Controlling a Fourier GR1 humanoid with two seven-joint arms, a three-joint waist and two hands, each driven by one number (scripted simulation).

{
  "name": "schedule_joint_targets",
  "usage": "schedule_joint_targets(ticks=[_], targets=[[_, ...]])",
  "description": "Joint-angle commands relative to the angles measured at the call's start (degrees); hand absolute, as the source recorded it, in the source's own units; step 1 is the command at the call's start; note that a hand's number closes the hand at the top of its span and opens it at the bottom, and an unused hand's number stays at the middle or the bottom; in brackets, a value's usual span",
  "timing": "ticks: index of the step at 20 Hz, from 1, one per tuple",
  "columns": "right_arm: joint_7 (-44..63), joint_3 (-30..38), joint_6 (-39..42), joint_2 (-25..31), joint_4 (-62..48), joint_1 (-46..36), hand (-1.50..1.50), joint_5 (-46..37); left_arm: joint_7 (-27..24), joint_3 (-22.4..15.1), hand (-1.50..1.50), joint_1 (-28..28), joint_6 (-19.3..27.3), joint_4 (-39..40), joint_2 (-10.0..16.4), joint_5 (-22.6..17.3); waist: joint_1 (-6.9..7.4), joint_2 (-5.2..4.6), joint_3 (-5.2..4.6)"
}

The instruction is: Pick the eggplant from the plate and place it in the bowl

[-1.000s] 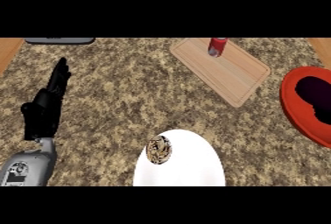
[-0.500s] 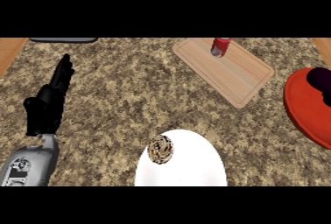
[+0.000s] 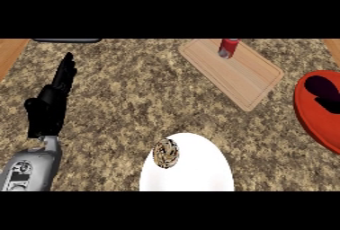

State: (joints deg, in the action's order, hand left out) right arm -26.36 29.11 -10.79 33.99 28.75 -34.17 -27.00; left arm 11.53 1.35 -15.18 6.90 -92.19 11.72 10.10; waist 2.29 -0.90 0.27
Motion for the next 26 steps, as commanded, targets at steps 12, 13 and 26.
schedule_joint_targets(ticks=[12, 13, 26], targets=[[-12.9, 11.0, 17.2, 12.0, -14.2, 0.0, -1.50, 12.3, -2.4, 1.9, 0.00, 4.8, -1.8, -0.9, 1.1, -0.8, -1.23, 0.52, -0.10], [-13.8, 11.5, 18.4, 12.1, -13.7, 1.4, -1.50, 13.4, -0.4, 1.5, 0.00, 2.1, -0.1, 0.0, 0.0, 0.5, -1.84, 0.64, -0.14], [-24.2, 12.9, 39.5, 19.1, -14.6, 14.0, -1.50, 18.9, -3.7, 3.3, 0.00, 2.1, -1.9, 1.9, 0.6, -0.6, -1.97, 0.65, -0.13]])
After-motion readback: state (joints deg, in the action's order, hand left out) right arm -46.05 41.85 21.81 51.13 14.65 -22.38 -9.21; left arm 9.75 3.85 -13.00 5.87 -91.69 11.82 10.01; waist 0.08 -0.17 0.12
